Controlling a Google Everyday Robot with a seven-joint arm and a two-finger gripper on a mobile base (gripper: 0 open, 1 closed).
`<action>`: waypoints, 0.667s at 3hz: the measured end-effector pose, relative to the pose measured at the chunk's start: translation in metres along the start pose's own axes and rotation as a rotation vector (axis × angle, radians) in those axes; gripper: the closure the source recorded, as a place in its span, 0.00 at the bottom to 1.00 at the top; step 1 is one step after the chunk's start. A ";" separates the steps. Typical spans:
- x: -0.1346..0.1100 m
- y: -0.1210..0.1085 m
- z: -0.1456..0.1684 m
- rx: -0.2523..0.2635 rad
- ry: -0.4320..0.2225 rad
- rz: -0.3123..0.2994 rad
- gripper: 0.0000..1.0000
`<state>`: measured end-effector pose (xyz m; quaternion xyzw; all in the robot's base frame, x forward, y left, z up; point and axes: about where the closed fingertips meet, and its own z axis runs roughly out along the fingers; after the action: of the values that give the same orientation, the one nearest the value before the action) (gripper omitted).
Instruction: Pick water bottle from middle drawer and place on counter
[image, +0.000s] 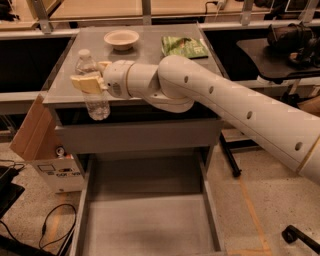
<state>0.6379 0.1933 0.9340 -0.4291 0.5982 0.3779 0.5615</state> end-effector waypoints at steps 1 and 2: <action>-0.024 -0.019 -0.008 0.089 -0.029 0.006 1.00; -0.024 -0.019 -0.008 0.089 -0.029 0.006 1.00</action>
Offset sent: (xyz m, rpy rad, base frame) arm 0.0115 -0.0097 0.0211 0.0242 -0.0098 -0.0698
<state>0.6526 0.1818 0.9592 -0.3966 0.6073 0.3588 0.5875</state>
